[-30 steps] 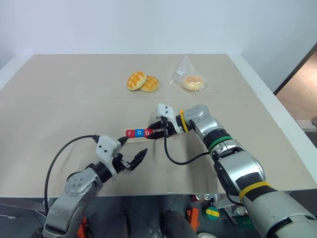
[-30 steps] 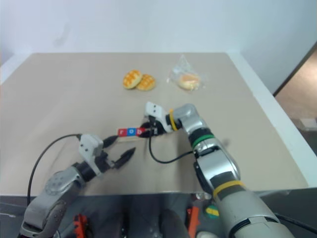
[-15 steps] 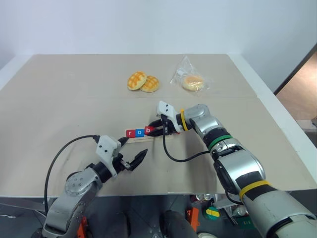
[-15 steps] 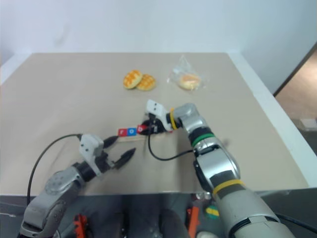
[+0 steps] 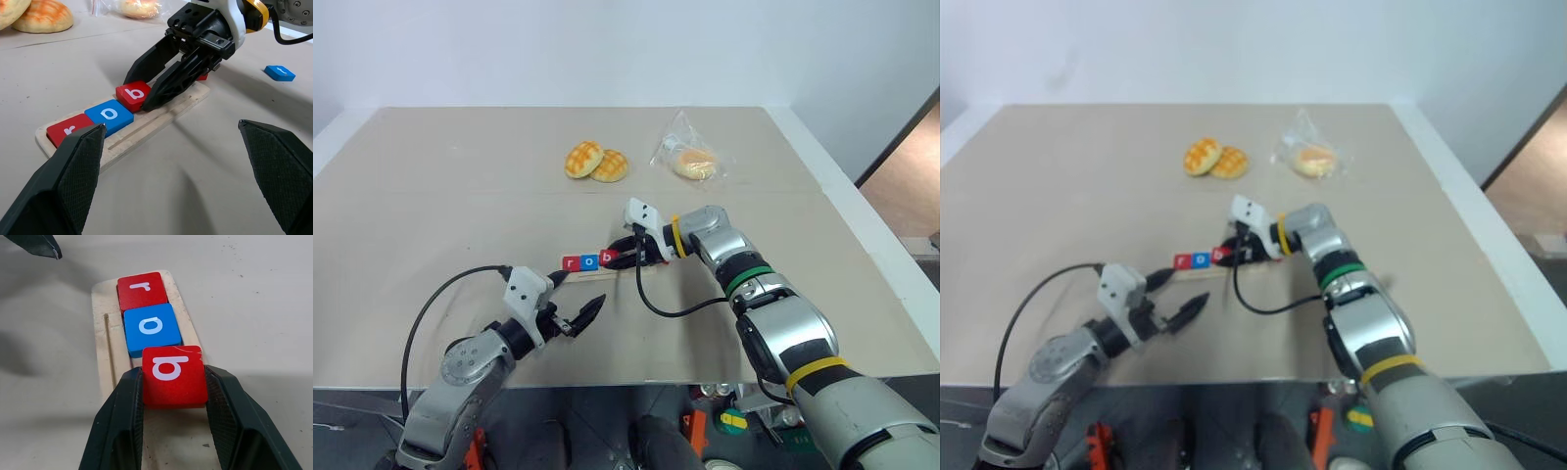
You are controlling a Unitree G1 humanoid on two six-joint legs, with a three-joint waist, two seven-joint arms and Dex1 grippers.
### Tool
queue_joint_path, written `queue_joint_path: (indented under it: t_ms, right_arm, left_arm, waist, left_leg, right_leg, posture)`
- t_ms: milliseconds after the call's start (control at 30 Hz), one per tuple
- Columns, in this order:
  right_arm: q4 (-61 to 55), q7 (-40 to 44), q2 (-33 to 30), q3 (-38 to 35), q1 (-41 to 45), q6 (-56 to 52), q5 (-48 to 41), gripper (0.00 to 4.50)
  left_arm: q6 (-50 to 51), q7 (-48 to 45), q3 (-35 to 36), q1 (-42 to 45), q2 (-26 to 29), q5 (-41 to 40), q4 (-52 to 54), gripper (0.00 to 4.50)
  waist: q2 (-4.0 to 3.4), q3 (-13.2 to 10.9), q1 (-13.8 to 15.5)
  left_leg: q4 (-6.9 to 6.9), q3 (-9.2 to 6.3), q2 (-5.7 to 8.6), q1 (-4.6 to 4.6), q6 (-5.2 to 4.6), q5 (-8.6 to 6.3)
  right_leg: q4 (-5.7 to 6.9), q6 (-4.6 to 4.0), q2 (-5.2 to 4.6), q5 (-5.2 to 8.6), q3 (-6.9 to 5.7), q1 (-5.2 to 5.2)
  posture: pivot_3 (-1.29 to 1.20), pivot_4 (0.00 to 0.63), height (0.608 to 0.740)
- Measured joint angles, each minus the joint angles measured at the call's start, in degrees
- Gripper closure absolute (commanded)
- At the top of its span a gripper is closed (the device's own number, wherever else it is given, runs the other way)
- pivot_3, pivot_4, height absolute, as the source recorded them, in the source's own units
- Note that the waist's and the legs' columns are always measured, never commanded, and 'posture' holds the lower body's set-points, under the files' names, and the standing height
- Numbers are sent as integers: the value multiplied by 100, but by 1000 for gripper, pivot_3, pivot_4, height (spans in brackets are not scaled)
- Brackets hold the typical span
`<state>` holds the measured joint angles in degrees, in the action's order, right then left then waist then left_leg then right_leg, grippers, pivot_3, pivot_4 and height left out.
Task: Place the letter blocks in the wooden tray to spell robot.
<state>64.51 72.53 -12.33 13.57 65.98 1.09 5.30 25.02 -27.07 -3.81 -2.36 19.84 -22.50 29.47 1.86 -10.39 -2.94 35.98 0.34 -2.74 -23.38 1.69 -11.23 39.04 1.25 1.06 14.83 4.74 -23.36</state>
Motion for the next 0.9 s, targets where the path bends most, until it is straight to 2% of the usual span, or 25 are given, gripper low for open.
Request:
queue_joint_path:
  t_ms: [300, 367, 900]
  right_arm:
    - [-618, -125, -50, -29, -386, -49, -50, 2780]
    - [-1150, -105, -107, -15, -702, -74, -64, 2780]
    - [-1764, -310, -154, 3, -943, -572, -66, 2780]
  left_arm:
    - [1, -56, -28, 36, 13, 3, -39, 0]
    - [4, -90, -43, 101, 13, 4, -89, 0]
    - [69, -98, -101, 251, -8, -1, -152, 0]
  waist:
    - [0, 0, 1]
    - [-1, 0, 4]
    - [-1, 0, 4]
  left_leg:
    - [-1, -1, 0, 0, 0, 0]
    - [-2, -1, 0, 0, 1, 0]
    - [-1, -2, 1, 1, 2, 0]
  right_leg:
    - [0, 2, 0, 1, 0, 0]
    - [0, 1, 0, 3, 0, 0]
    - [0, 2, 0, 3, -1, 1]
  posture:
    - [0, 150, 740]
    - [0, 150, 740]
    - [0, 150, 740]
